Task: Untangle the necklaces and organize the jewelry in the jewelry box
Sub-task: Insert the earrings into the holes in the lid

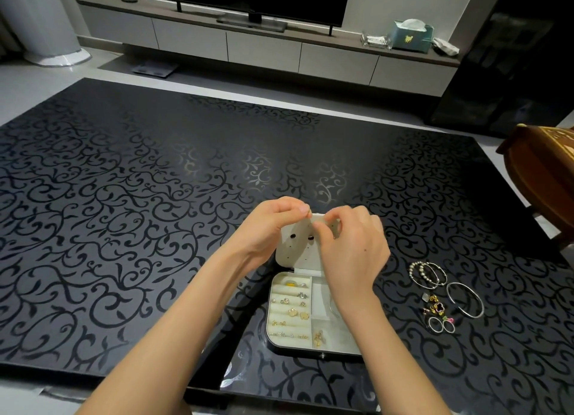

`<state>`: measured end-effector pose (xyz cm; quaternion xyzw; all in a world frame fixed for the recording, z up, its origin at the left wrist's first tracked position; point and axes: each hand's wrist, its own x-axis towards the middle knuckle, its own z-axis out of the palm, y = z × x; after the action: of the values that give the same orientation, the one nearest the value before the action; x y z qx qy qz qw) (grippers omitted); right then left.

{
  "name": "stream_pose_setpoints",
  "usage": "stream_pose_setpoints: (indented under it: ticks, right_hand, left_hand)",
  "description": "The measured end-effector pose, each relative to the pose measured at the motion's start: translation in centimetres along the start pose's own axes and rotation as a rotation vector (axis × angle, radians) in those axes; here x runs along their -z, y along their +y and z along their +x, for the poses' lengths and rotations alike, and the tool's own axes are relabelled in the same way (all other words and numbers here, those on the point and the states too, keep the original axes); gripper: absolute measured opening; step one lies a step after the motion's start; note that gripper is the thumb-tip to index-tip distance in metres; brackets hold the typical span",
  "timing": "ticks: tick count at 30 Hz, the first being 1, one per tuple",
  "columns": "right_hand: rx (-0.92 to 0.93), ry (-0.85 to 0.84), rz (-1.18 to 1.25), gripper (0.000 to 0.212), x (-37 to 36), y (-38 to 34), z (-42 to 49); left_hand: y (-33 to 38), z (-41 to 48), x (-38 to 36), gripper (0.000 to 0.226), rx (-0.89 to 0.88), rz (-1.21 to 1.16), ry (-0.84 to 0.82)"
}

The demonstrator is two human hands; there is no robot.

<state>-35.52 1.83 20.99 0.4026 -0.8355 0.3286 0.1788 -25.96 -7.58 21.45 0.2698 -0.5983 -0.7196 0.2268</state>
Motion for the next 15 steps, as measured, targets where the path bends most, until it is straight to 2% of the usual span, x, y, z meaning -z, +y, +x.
stream_pose_setpoints:
  ticks: [2, 4, 6, 9, 12, 15]
  right_hand:
    - [0.102, 0.053, -0.066, 0.034, 0.1, 0.8, 0.2]
    - [0.257, 0.031, -0.12, 0.043, 0.4, 1.8, 0.7]
    - [0.368, -0.058, -0.048, 0.038, 0.5, 2.7, 1.3]
    - [0.391, -0.175, 0.085, 0.03, 0.4, 3.5, 1.2]
    - [0.461, -0.138, 0.103, 0.03, 0.7, 4.1, 0.2]
    - [0.55, -0.037, 0.141, 0.027, 1.1, 4.5, -1.0]
  left_hand:
    - [0.1, 0.0, 0.1, 0.021, 0.004, -0.015, -0.007]
    - [0.2, -0.1, 0.2, 0.019, 0.015, -0.023, -0.023]
    - [0.2, -0.2, 0.4, 0.017, 0.026, -0.024, -0.068]
    - [0.4, -0.4, 0.7, 0.015, 0.048, -0.041, -0.135]
    - [0.7, -0.3, 1.5, 0.013, 0.068, -0.033, -0.175]
    - [1.0, 0.2, 2.4, 0.014, 0.061, 0.192, -0.293]
